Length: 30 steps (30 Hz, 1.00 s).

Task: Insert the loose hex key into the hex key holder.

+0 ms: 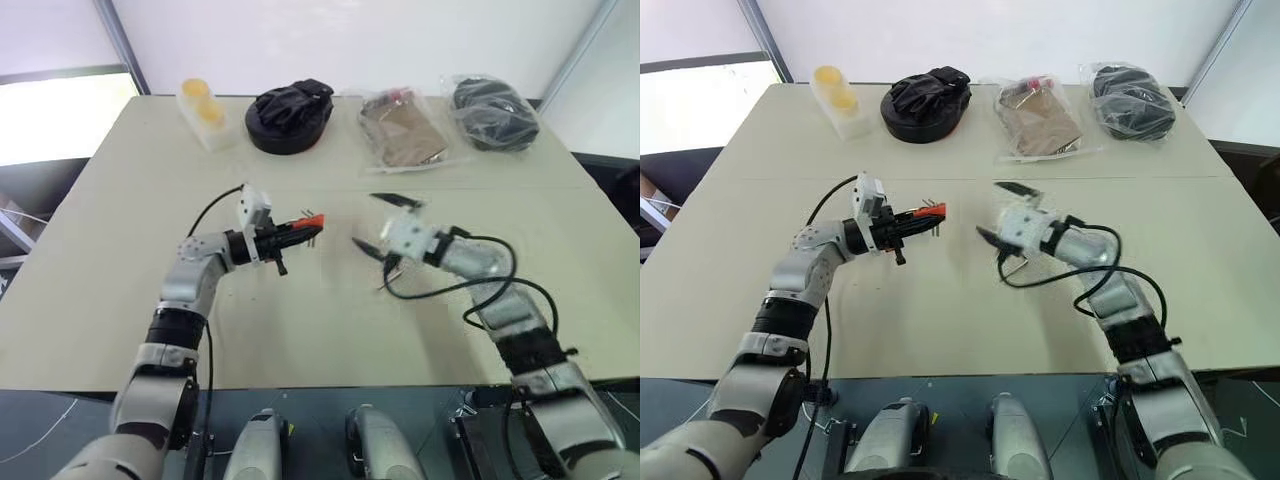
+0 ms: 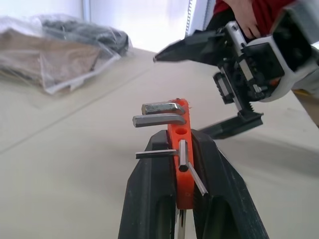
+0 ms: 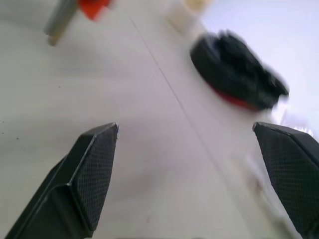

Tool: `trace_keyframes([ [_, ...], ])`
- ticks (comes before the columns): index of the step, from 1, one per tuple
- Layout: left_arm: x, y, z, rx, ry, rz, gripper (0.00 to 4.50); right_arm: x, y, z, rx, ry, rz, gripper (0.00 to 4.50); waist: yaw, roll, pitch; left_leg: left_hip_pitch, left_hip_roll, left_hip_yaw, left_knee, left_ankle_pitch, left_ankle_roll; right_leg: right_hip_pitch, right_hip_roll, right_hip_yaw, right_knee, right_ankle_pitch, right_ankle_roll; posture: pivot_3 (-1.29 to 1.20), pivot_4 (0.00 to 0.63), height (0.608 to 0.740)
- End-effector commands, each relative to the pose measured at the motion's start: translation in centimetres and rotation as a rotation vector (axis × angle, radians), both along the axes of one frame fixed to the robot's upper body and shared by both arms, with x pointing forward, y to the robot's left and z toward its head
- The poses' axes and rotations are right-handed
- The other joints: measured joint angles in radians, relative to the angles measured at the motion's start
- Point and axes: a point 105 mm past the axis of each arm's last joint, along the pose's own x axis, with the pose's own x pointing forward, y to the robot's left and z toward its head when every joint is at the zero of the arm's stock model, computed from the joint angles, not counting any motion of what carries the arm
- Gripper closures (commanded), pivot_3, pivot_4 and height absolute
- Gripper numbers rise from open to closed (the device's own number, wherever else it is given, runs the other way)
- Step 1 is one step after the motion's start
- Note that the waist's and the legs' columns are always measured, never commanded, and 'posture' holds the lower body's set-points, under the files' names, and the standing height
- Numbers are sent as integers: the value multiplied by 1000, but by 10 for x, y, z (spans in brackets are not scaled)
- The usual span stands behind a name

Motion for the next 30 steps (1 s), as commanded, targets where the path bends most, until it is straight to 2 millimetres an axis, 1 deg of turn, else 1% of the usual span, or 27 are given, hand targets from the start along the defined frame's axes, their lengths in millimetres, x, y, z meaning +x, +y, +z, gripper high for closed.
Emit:
trace_keyframes([
  [1, -2, -4, 6, -32, -65, 56, 4500, -7, -12, 6, 188, 124, -140, 35, -3, 0, 0, 1, 0, 0, 0, 0, 0, 0, 0, 0, 0, 0, 0, 0, 150, 740],
  [2, -2, -5, 3, -47, -61, 75, 4500, -8, -19, 0, 212, 155, -206, 35, -3, 0, 0, 1, 0, 0, 0, 0, 0, 0, 1, 0, 0, 0, 0, 0, 150, 740],
  [4, -5, -8, -8, -54, -43, 107, 4500, -9, -30, -11, 297, 226, -344, 35, -3, 0, 0, 1, -1, 1, -1, 0, 0, 0, 1, 0, 0, 0, 0, 0, 150, 740],
  [6, -8, -9, -13, -70, -18, 118, 4500, -10, -32, -12, 345, 257, -411, 35, -3, 0, 0, 1, -1, 1, -1, 0, 0, 0, 2, 0, 0, 0, 0, 0, 150, 740],
  [8, -11, -10, -15, -76, -9, 121, 4500, -15, -27, -12, 347, 291, -420, 35, -2, 0, 0, 1, -1, 1, -1, 0, 0, 0, 2, 0, 0, 0, 0, 0, 150, 740],
  [10, -14, -10, -15, -71, -12, 127, 4500, -24, -21, -16, 332, 358, -420, 35, -2, 0, 0, 0, -1, 1, -1, 0, 0, 0, 2, 0, 0, 0, 0, 0, 150, 740],
  [14, -12, -3, -13, -84, -8, 172, 4500, -42, -13, -25, 312, 482, -418, 35, -2, 0, 0, 0, -1, 1, -1, 0, 0, 0, 2, 0, 0, 0, 0, 0, 150, 740],
  [18, -13, -2, -16, -84, 2, 187, 4500, -56, -2, -31, 346, 604, -393, 35, -2, 0, 0, 0, -1, 1, -1, 0, 0, 0, 2, 0, -1, 0, 0, 0, 150, 740],
  [21, -15, -3, -19, -82, 8, 193, 4500, -62, 1, -39, 383, 688, -406, 35, -3, 0, 0, 0, -1, 1, -1, 0, 0, 0, 3, 0, -1, 0, 0, 0, 150, 740],
  [25, -14, -2, -21, -83, 12, 207, 4500, -63, 5, -51, 413, 750, -431, 35, -3, 0, 0, 0, -1, 1, -1, 0, 0, 0, 3, -1, -1, 0, 0, 0, 150, 740],
  [30, -12, -1, -23, -80, 15, 220, 4500, -53, 13, -52, 462, 755, -435, 35, -8, 0, 0, 0, -1, 1, -1, 0, 0, 0, 3, -1, -2, 0, 0, 0, 150, 740],
])
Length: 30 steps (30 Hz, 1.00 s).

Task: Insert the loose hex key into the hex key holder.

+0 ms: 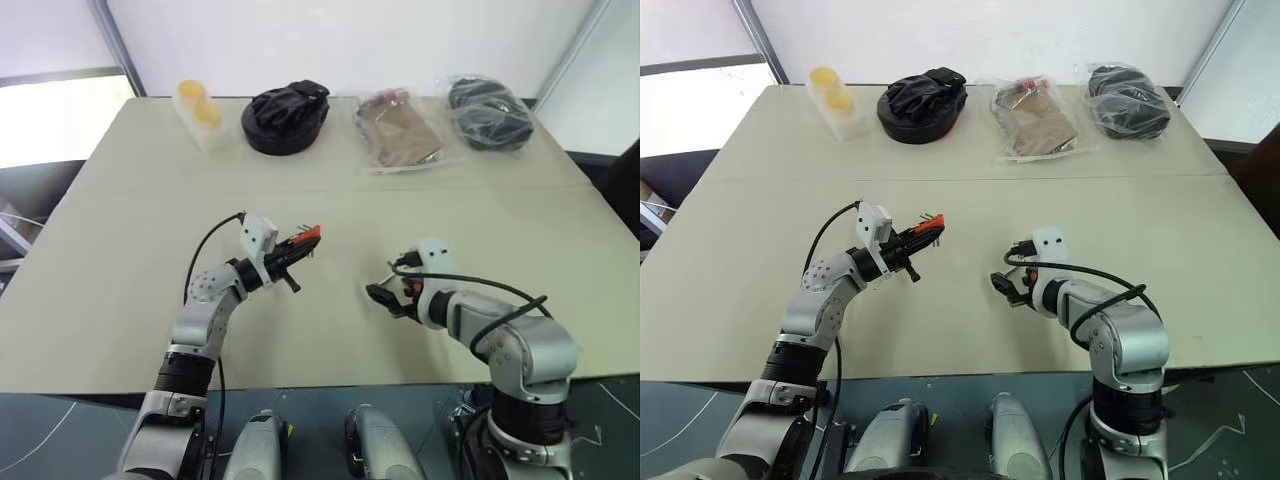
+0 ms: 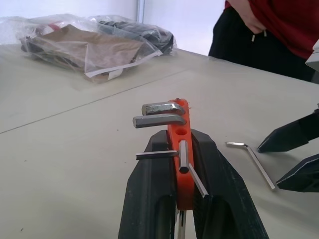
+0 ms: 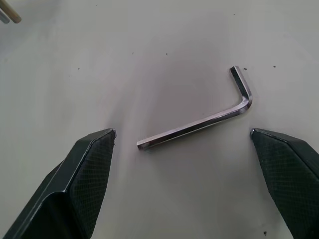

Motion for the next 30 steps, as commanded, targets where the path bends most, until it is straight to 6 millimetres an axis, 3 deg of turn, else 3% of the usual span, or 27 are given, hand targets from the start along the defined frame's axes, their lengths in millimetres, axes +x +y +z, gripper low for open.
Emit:
trace_keyframes([
  [1, -1, -1, 8, -9, -35, 4, 4500, 9, 6, 2, 25, -15, -11, 35, -1, 0, 0, 0, 0, 0, 0, 0, 0, 0, 0, 0, 0, 0, 0, 0, 150, 740],
  [7, 2, 4, 7, -13, -32, 38, 4500, 31, 22, -3, 14, -41, 21, 35, -3, 0, 0, 0, 0, 0, 0, 0, 0, 0, 0, 0, 0, 0, 0, 0, 150, 740],
  [14, 1, 5, 5, -16, -31, 60, 4500, 30, 34, -14, -66, -30, 137, 35, -4, 0, 0, 1, 0, 0, 0, 0, 0, 0, 0, 0, 0, 0, 0, 0, 150, 740],
  [19, -1, 8, 5, -17, -35, 66, 4500, 36, 0, 0, -169, -112, 82, 35, -1, 0, -1, 0, 0, 0, -1, 0, 0, 0, 0, 0, -1, 0, 0, 0, 150, 740],
  [22, -1, 9, 3, -19, -29, 72, 4500, 28, -7, 4, -121, -84, 63, 35, 7, 0, -1, -1, 0, 0, -1, 0, 0, 0, 0, 0, -3, 0, 0, 0, 150, 740],
  [30, 1, 2, 2, -19, -23, 46, 4500, 4, 3, 1, 19, 16, 76, 35, 3, 0, -1, -6, 1, -1, -1, 0, 0, 0, 0, -1, -10, 0, 1, 0, 150, 740],
])
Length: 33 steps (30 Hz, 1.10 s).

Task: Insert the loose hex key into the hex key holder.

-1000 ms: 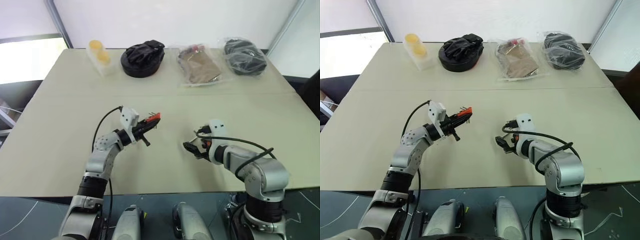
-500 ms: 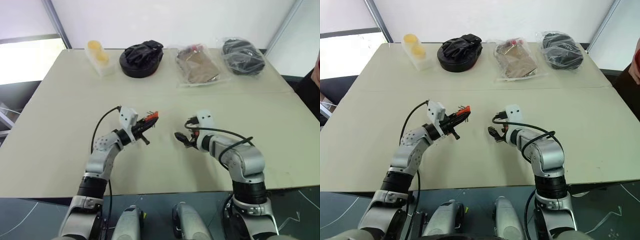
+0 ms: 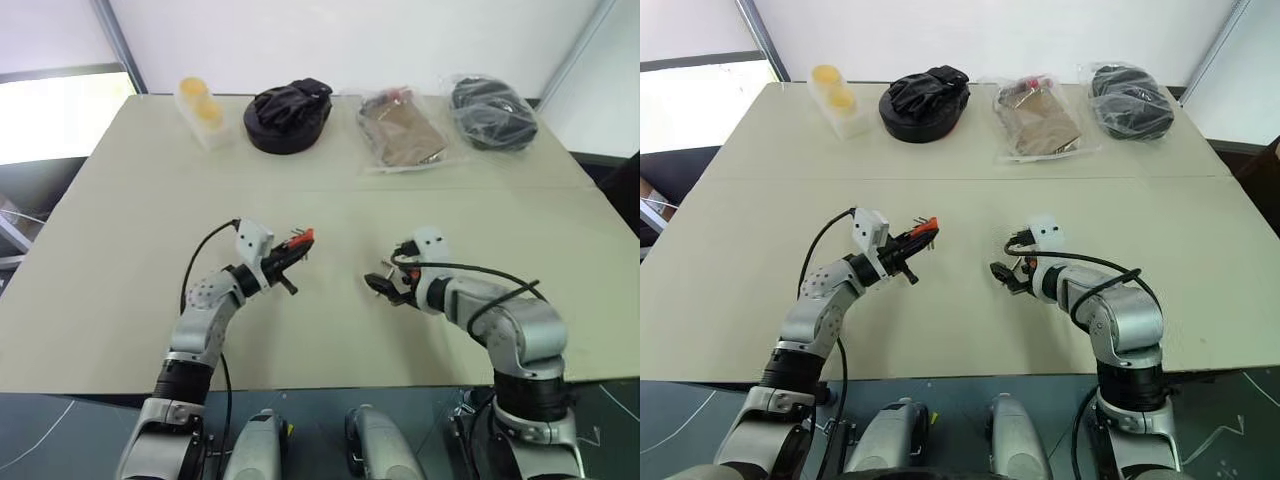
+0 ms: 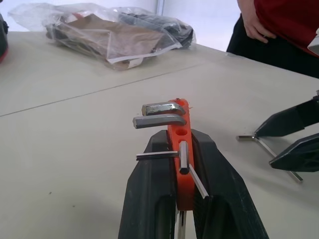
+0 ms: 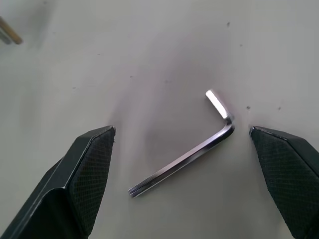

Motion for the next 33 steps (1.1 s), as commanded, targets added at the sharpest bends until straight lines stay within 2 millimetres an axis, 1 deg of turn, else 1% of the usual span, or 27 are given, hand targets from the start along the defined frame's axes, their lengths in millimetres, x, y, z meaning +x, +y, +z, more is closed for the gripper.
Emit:
trace_keyframes([
  [1, 1, -4, 12, -11, -49, -15, 4500, -9, 7, -2, 34, 33, 15, 35, 0, 0, 0, 0, 0, 0, 0, 0, 0, 0, 0, 0, 0, 0, 0, 0, 150, 740],
  [3, 2, -4, 12, -10, -49, -16, 4500, -9, 11, -3, 42, 38, 18, 35, 0, 0, 0, 0, 0, -1, 0, 0, 0, 0, 1, -1, 0, 0, 0, 0, 150, 740],
  [8, 4, -4, 11, -11, -48, -11, 4500, -3, 30, -9, 53, 43, 38, 35, -6, 0, 0, 1, 0, -1, 0, 0, 0, 0, 1, -1, 0, 0, 0, 0, 150, 740],
  [11, 4, -3, 11, -18, -47, 2, 4500, 2, 43, -19, 18, 49, 62, 35, -9, -1, -1, 2, 1, 0, 0, 0, 0, 0, 1, -1, 0, 0, -1, 0, 150, 740],
  [12, 4, -2, 11, -21, -47, 8, 4500, 4, 47, -22, -5, 47, 73, 265, -11, -1, -1, 2, 1, 0, 0, 0, 0, 0, 2, -1, 0, 1, -1, 0, 150, 740],
  [14, 4, -2, 11, -27, -46, 14, 4500, 5, 51, -28, -38, 53, 98, 927, -14, -1, -1, 4, 1, 0, 0, 0, 0, 2, 2, -1, 0, 1, -2, 0, 150, 740],
  [17, 4, -3, 11, -36, -45, 18, 4500, 9, 53, -37, -101, 48, 119, 2397, -22, -1, -2, 6, 1, 1, -1, 0, 0, 4, 2, -1, 0, 0, -3, 0, 150, 740],
  [19, 3, -4, 11, -40, -45, 20, 4500, 11, 54, -44, -130, 56, 131, 3536, -31, -2, -2, 7, 1, 1, -1, 0, 0, 4, 2, 0, 0, 1, -2, 0, 150, 740],
  [21, 4, -5, 11, -48, -45, 26, 4500, 10, 55, -51, -169, 60, 159, 4462, -34, -3, -4, 9, 2, 1, -3, 0, 0, 5, 2, 0, 0, 1, -2, 0, 150, 740],
  [25, 4, -4, 11, -55, -44, 32, 4500, 7, 56, -63, -225, 66, 222, 4462, -35, -6, -10, 11, 3, 1, -3, 0, 0, 7, 4, 0, 0, 1, -2, 0, 150, 740],
  [26, 3, -4, 10, -54, -44, 30, 4500, 8, 57, -61, -220, 54, 231, 4462, -35, -6, -12, 11, 3, 1, -3, 0, 0, 8, 4, 0, 0, 0, -2, 0, 150, 740],
  [28, 2, -4, 10, -46, -39, 15, 4500, 14, 59, -49, -186, 10, 239, 4462, -35, -7, -13, 12, 3, 1, -3, 0, 0, 8, 4, 0, 0, -1, -5, 0, 150, 740],
  [29, 1, -3, 9, -39, -37, 3, 4500, 20, 61, -39, -160, -37, 234, 4462, -36, -7, -13, 12, 3, 1, -3, 0, 0, 8, 4, 0, 0, -1, -5, 0, 150, 740],
  [30, 0, -2, 9, -30, -33, -13, 4500, 29, 62, -24, -123, -107, 216, 4462, -37, -7, -13, 12, 3, 1, -3, 0, 0, 8, 4, 0, 0, -1, -5, 0, 150, 740],
  [31, -2, -1, 10, -17, -26, -37, 4500, 38, 63, -4, -57, -192, 195, 4462, -39, -7, -13, 12, 4, 1, -3, 0, 0, 8, 4, 0, 0, -1, -5, 0, 150, 740],
  [33, -3, 3, 10, 2, -12, -74, 4500, 51, 64, 26, 46, -321, 164, 4462, -39, -5, -12, 11, 4, 1, -4, 0, 0, 7, 5, 0, 0, -1, -4, 0, 150, 740],
])
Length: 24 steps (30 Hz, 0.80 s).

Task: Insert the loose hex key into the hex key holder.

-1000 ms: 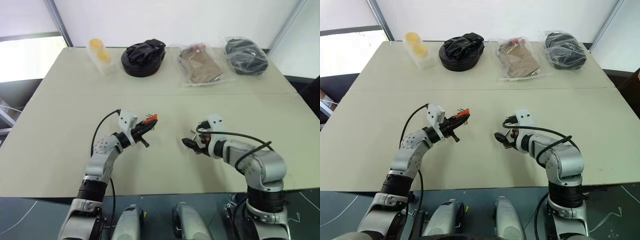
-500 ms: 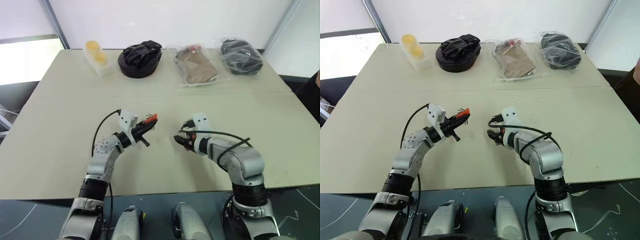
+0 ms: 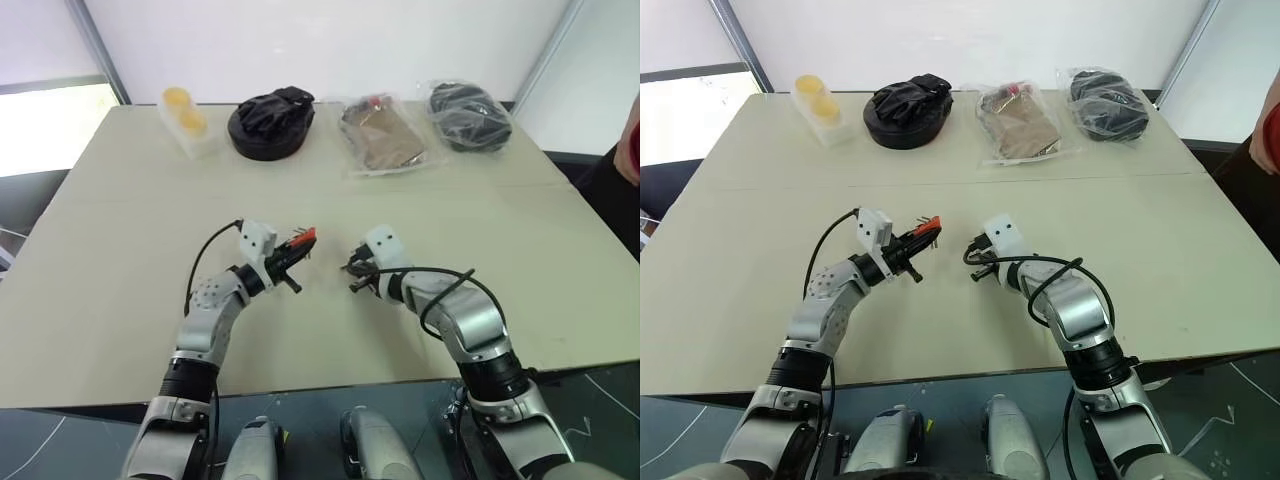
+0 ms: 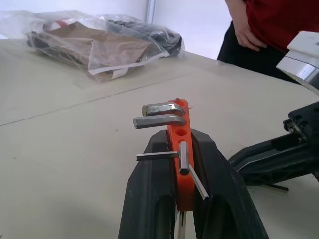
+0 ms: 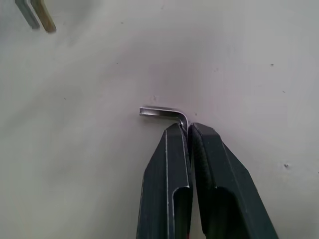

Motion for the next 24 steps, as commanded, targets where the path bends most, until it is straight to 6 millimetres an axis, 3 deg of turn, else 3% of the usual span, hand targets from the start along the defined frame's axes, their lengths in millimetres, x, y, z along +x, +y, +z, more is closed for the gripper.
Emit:
trace_keyframes([
  [1, -5, 3, 14, 15, -27, -84, 4500, 19, 10, 56, 208, -221, 28, 4462, 3, 2, 2, -2, 0, 0, 0, 0, 0, -2, 0, 0, 0, 0, 1, 0, 150, 740],
  [3, -5, 6, 14, 39, -10, -135, 4500, 26, 7, 81, 303, -329, 28, 4462, 9, 6, 4, -6, 0, 0, 0, 0, 0, -6, 0, 0, 0, 2, 3, 0, 150, 740],
  [7, 5, 7, 14, 69, -3, -180, 4500, 34, 3, 104, 438, -457, 48, 4462, 29, 6, 5, -13, -2, -2, 2, 0, 0, -10, -3, -2, 0, 2, 4, 0, 150, 740],
  [14, 43, -8, 25, 56, -42, -148, 4500, 54, 12, 119, 604, -559, 11, 4462, 39, 7, 5, -16, -5, -1, 3, 0, 0, -10, -5, -2, -2, 3, 6, 0, 150, 740],
  [18, 47, -20, 34, 31, -59, -188, 4500, 57, 26, 122, 650, -572, 20, 4462, 33, 7, 6, -16, -4, -1, 2, 0, 0, -11, -5, -2, -2, 4, 7, 0, 150, 740],
  [24, 49, -30, 43, -23, -73, -202, 4500, 56, 30, 122, 684, -578, 10, 4462, 34, 7, 6, -17, -4, -2, 1, 0, 0, -13, -4, -2, -1, 4, 7, 0, 150, 740],
])
